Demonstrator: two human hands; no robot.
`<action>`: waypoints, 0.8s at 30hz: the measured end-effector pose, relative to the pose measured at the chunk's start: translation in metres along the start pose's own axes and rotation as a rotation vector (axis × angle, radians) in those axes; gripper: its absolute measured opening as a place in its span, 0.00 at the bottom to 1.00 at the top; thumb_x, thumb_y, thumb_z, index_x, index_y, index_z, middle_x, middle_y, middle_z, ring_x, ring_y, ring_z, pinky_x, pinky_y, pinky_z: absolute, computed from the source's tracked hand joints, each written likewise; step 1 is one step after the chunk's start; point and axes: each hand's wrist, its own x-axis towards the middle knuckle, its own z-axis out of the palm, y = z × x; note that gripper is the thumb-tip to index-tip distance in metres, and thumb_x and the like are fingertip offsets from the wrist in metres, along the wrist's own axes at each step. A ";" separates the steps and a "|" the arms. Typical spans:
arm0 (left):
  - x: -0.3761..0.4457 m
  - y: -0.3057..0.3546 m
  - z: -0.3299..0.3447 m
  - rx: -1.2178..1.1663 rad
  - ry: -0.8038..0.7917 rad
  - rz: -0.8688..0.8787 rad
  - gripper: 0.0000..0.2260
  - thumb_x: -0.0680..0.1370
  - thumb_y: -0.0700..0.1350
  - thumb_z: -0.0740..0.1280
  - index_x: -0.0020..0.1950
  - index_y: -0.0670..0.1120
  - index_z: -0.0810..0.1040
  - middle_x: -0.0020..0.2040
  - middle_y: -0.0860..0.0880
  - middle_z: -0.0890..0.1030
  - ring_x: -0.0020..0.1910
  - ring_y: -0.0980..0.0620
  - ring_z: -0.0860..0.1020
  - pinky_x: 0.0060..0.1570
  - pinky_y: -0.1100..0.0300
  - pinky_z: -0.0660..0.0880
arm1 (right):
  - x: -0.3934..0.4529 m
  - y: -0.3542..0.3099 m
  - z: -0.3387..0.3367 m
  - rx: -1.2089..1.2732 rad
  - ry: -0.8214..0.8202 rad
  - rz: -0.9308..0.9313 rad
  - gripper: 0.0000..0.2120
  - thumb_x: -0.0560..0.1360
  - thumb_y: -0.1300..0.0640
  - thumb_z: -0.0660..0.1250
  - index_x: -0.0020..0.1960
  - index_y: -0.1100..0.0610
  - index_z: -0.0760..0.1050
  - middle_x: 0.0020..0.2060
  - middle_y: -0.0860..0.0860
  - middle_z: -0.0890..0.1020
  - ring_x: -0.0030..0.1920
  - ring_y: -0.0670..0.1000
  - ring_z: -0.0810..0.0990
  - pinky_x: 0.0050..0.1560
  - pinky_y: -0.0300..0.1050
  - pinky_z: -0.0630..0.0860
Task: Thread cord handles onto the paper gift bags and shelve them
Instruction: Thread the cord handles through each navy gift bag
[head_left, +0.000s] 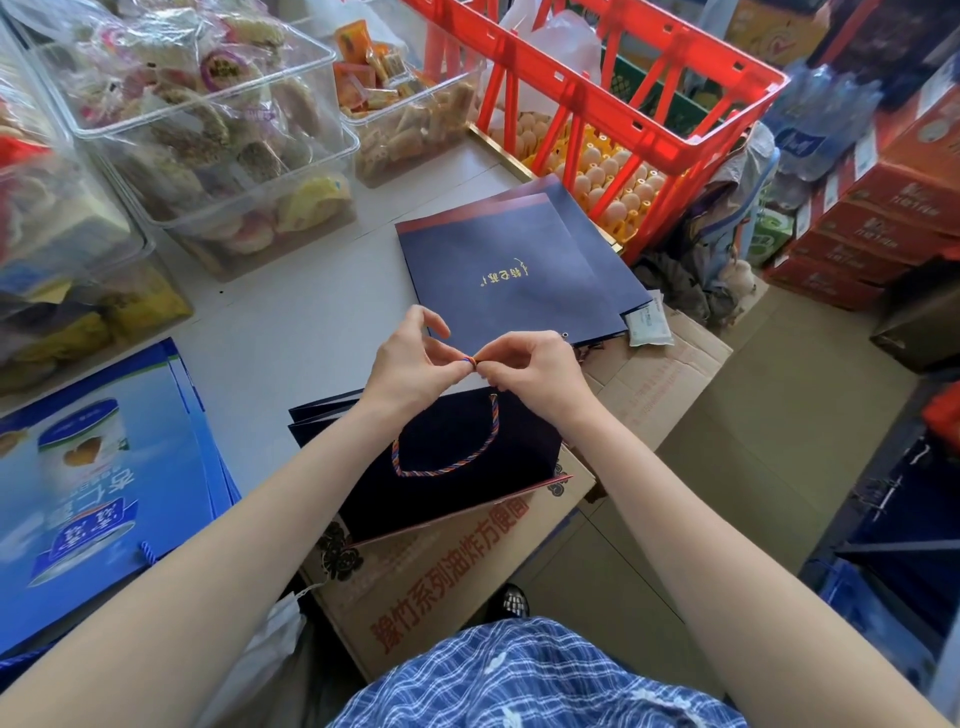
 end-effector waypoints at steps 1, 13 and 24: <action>0.000 -0.001 0.001 0.041 0.013 0.018 0.14 0.72 0.40 0.71 0.50 0.47 0.68 0.40 0.52 0.82 0.43 0.51 0.80 0.46 0.58 0.76 | 0.000 -0.001 0.000 -0.016 0.004 -0.004 0.03 0.72 0.62 0.70 0.45 0.58 0.83 0.35 0.46 0.81 0.36 0.41 0.78 0.44 0.36 0.77; -0.005 0.001 0.019 0.127 0.183 0.057 0.10 0.73 0.41 0.69 0.47 0.47 0.67 0.34 0.56 0.76 0.40 0.50 0.77 0.44 0.57 0.73 | -0.004 -0.001 0.003 0.002 0.135 0.024 0.02 0.70 0.62 0.72 0.42 0.60 0.83 0.33 0.53 0.83 0.33 0.47 0.81 0.42 0.42 0.80; -0.006 -0.004 0.009 -0.236 -0.079 0.079 0.14 0.74 0.35 0.68 0.44 0.50 0.65 0.40 0.53 0.78 0.39 0.53 0.73 0.44 0.64 0.69 | -0.007 -0.001 0.001 0.369 0.037 0.254 0.03 0.71 0.65 0.71 0.45 0.63 0.81 0.37 0.56 0.82 0.34 0.47 0.79 0.35 0.34 0.76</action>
